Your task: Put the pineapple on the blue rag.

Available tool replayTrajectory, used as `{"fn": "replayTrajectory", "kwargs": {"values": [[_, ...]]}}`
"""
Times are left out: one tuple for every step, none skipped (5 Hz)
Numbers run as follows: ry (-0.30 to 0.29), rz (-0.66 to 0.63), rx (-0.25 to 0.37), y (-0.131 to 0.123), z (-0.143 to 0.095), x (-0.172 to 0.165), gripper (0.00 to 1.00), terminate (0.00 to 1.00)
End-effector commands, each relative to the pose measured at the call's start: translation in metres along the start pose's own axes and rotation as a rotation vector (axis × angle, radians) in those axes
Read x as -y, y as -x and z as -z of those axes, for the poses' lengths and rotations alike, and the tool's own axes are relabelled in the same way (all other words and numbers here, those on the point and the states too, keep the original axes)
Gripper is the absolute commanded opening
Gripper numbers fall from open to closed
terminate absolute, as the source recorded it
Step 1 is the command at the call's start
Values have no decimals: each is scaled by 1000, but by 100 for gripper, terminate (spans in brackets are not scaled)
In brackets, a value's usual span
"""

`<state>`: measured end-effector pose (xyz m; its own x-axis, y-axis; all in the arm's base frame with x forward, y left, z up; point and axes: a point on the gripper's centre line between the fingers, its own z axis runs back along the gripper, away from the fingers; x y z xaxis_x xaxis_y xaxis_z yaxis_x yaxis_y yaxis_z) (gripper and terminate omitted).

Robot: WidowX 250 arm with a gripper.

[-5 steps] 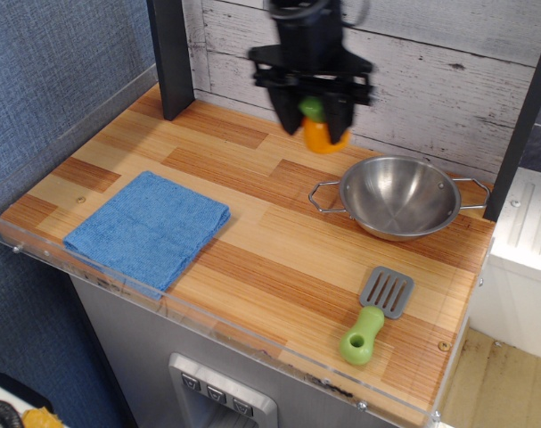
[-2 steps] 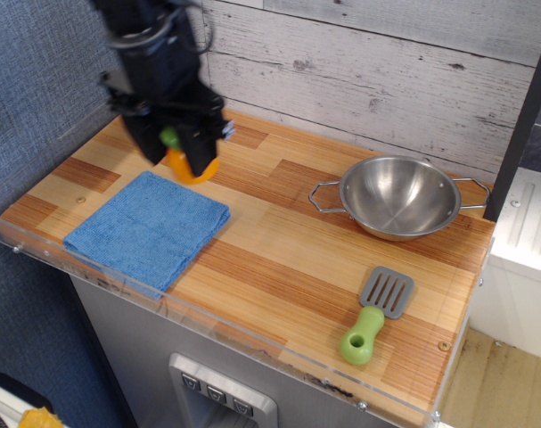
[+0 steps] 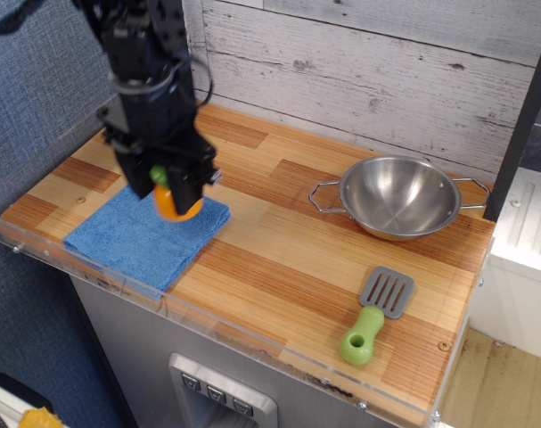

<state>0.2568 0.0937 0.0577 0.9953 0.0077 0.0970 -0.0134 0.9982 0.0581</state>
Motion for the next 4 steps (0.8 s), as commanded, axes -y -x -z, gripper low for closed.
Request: {"fn": "replayTrajectory", "kwargs": {"values": [[-7,-74,-32,5,11,-34,0,0],[-9,-74,-27,5,8,-36,0,0],[-15,-64,-28,6,6,-34,100,0],[-26,-37,-8,5,-1,-29,100,0]]}}
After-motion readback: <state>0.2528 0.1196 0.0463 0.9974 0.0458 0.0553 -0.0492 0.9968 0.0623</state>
